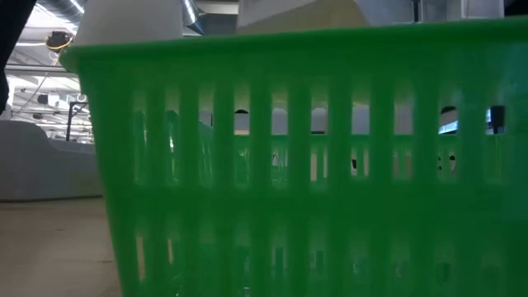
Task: Stack baskets by color
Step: Stack the bottom white bin on top of the top right white bin
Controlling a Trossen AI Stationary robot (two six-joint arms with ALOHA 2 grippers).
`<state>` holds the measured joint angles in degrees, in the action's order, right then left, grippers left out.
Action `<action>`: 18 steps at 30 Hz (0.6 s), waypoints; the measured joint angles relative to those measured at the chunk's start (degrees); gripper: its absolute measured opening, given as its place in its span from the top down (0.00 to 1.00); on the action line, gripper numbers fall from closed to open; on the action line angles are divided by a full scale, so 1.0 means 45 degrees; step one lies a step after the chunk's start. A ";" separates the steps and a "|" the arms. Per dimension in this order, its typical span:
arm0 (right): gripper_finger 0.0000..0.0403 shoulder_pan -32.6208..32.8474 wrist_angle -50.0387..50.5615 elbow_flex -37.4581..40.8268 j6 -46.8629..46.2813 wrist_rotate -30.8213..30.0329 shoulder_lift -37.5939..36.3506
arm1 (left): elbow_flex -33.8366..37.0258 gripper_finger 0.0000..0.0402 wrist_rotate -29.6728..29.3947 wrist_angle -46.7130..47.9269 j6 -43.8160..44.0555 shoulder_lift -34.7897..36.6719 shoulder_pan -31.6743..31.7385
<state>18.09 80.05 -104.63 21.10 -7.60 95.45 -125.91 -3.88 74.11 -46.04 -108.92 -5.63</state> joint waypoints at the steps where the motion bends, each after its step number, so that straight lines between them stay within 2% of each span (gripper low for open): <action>1: 1.00 0.0000 0.0092 -0.0003 -0.0098 -0.0043 -0.0003 | 0.0000 0.81 -0.0759 -0.0065 -0.0032 0.0000 -0.0086; 3: 1.00 0.0000 0.0276 -0.0003 -0.0545 -0.0335 -0.0003 | 0.0000 0.81 -0.2100 -0.0235 -0.0031 -0.0018 -0.0216; 5: 1.00 -0.0010 0.0395 -0.0012 -0.0900 -0.0423 -0.0008 | 0.0006 0.80 -0.2886 -0.0449 -0.0226 -0.0026 -0.0300; 18: 1.00 0.0000 0.0462 -0.0046 -0.1871 -0.0554 -0.0042 | -0.0563 0.80 -0.4186 -0.0813 -0.0948 -0.0078 -0.0394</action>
<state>18.09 82.13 -104.84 12.68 -10.09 95.26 -128.44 -22.72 70.46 -50.30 -109.27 -7.40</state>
